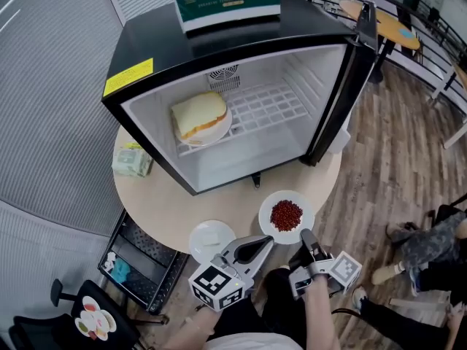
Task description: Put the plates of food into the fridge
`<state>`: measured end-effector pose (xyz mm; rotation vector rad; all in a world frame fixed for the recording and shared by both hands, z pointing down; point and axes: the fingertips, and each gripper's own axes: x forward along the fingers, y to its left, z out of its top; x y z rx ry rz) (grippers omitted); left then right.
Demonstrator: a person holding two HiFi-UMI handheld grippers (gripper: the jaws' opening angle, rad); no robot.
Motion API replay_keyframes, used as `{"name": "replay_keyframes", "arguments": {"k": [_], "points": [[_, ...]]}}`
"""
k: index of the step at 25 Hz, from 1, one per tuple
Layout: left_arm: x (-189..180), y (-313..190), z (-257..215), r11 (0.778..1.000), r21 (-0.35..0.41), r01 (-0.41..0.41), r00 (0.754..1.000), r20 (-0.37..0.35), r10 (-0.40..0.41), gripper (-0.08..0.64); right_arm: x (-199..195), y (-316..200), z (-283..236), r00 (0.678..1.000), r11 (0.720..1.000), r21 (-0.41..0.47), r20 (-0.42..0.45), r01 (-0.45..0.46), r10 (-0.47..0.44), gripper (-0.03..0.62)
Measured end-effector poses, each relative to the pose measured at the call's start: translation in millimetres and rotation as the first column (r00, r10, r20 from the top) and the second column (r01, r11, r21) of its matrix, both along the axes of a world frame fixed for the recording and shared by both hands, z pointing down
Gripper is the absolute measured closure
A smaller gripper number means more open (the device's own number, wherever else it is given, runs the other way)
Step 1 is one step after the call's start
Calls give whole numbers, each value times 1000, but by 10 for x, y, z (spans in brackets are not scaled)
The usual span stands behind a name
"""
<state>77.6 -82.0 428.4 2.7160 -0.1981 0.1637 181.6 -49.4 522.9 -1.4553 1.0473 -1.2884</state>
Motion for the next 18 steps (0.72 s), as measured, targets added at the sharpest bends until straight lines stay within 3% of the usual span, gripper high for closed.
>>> {"name": "replay_keyframes", "arguments": {"k": [12, 18], "points": [[-39, -481, -458, 992, 46, 119, 993, -24, -119, 555, 372, -435, -653, 999, 998, 54, -14, 30, -29, 574], [24, -586, -514, 993, 57, 107, 994, -32, -105, 555, 429, -657, -876, 999, 994, 102, 0, 35, -35, 574]]}}
